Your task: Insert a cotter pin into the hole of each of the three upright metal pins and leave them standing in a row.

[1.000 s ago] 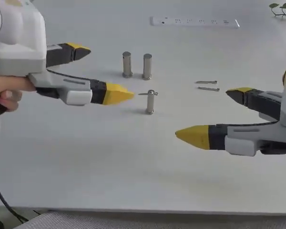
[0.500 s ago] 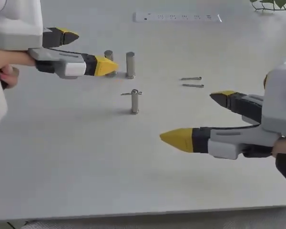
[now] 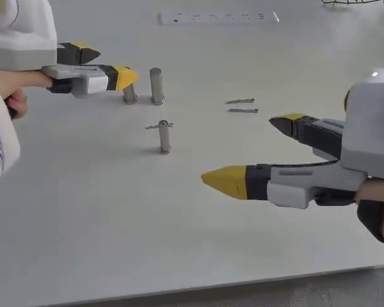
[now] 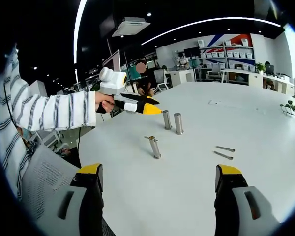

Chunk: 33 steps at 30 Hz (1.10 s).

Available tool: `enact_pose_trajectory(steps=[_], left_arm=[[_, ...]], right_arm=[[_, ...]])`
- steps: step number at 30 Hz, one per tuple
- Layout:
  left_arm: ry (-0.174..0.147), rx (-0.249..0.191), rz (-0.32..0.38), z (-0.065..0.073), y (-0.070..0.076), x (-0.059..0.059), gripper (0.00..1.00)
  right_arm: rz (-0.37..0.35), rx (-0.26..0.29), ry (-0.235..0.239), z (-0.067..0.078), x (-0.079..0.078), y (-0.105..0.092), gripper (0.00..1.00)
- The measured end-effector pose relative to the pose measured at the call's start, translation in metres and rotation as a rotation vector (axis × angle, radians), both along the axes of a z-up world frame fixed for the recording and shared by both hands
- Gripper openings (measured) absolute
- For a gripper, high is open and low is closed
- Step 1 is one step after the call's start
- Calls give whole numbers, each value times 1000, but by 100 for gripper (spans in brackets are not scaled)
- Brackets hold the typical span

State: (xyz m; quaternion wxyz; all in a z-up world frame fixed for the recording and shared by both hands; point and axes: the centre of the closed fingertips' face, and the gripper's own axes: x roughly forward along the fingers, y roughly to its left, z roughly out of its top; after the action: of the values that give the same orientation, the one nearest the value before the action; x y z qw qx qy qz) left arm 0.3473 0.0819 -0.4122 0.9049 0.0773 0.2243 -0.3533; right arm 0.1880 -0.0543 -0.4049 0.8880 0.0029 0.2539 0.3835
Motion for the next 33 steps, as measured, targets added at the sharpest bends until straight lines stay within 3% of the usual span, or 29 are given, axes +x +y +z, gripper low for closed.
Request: enact_pose_trajectory(steps=[3, 6, 7, 9, 14, 16, 19, 20, 22, 25, 33], left_arm=[[4, 62, 8, -13, 1, 5, 34], [25, 70, 34, -22, 0, 11, 33], [30, 73, 34, -28, 1, 23, 33], [53, 75, 42, -36, 3, 28, 32], [73, 74, 56, -47, -2, 30, 28], [82, 70, 75, -43, -5, 30, 26], [93, 72, 104, -49, 1, 38, 21], [94, 75, 105, -50, 0, 35, 19], [98, 84, 115, -55, 3, 43, 16], [100, 77, 120, -53, 1, 36, 14], [111, 57, 137, -57, -3, 39, 10]], right_arm=[[-3, 5, 7, 0, 0, -1, 93], [-8, 8, 7, 0, 1, -2, 93], [-9, 6, 7, 0, 1, -3, 93], [-8, -2, 4, -2, 2, -4, 93], [-12, -1, 12, -4, 2, -6, 93], [-12, -4, 13, -4, 2, -7, 93], [-10, -7, 14, -5, 3, -7, 93], [-8, -7, 14, -5, 2, -7, 92], [-6, -9, 13, -5, 2, -7, 92], [-1, -10, 14, -6, 2, -7, 91], [-1, -13, 20, -9, 2, -8, 91]])
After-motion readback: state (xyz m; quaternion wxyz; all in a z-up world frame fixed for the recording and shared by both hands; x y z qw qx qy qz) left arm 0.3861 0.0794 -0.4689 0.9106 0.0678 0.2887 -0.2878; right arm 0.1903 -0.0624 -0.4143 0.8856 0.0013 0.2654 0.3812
